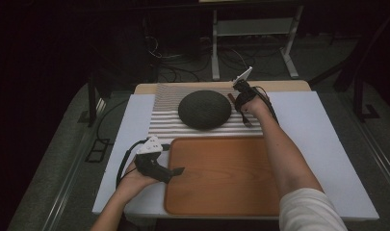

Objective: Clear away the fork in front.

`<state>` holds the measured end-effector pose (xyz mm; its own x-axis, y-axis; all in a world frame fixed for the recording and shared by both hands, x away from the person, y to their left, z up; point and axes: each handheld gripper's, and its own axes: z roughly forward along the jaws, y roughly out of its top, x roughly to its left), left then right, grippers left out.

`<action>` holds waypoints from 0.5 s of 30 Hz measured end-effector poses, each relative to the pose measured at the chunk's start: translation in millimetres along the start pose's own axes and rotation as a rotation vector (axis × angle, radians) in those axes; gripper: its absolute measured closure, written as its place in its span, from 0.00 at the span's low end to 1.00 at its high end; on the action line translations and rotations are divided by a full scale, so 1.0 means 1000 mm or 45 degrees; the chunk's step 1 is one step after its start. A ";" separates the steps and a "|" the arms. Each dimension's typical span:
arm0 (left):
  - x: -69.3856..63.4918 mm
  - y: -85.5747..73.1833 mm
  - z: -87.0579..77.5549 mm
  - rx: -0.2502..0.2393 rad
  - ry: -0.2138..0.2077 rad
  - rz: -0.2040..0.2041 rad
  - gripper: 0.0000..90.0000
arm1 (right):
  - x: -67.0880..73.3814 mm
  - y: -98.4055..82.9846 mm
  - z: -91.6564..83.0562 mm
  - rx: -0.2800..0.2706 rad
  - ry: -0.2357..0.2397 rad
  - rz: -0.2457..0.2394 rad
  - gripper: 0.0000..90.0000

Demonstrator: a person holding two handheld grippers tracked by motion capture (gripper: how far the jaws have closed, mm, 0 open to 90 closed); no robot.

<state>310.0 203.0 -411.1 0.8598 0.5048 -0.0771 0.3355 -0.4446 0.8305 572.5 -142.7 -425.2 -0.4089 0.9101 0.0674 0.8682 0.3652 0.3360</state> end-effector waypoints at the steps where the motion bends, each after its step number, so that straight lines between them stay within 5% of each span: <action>1: 0.000 0.000 0.000 0.000 0.000 0.000 0.00 | 0.000 -0.001 0.000 -0.010 -0.007 -0.017 0.85; 6: 0.000 0.000 0.000 -0.001 -0.001 0.000 0.00 | 0.000 -0.004 0.000 -0.036 -0.003 -0.034 0.85; 15: 0.000 0.000 0.000 0.000 0.002 -0.002 0.00 | -0.014 -0.016 -0.016 -0.129 0.089 0.006 0.86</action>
<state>310.4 203.1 -411.4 0.8586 0.5068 -0.0777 0.3370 -0.4436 0.8305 559.8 -165.0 -416.5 -0.4268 0.8944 0.1334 0.8386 0.3362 0.4286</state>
